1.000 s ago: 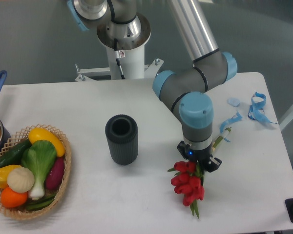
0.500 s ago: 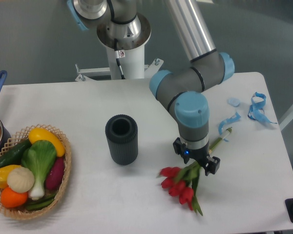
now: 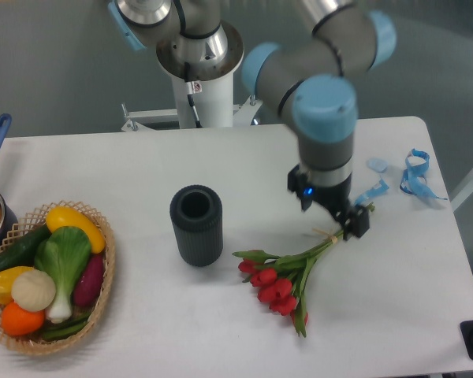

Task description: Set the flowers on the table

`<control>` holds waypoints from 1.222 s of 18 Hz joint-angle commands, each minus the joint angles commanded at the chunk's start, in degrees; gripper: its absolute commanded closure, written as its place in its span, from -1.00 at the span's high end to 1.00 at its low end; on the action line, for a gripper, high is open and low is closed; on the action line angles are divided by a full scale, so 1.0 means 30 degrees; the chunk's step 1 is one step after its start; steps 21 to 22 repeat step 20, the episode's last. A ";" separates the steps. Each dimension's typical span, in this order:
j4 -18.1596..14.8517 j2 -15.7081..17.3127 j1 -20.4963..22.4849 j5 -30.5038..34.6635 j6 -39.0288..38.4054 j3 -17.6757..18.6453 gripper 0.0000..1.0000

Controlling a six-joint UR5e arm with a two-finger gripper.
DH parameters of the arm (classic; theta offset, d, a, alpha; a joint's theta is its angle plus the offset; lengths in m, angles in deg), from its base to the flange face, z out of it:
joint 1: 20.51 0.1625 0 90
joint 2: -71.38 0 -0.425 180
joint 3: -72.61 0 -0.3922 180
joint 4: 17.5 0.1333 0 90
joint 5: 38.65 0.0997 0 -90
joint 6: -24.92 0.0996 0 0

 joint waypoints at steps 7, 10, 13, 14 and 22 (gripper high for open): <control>-0.2114 0.1877 0.3720 -0.2351 0.4774 0.0144 1.00; -0.2175 0.2345 0.4660 -0.2234 0.6475 0.0348 1.00; -0.2175 0.2815 0.5394 -0.2233 0.8236 0.0525 1.00; -0.2175 0.2902 0.5425 -0.2233 0.8268 0.0525 1.00; -0.2117 0.3050 0.5571 -0.2321 0.8239 0.0642 1.00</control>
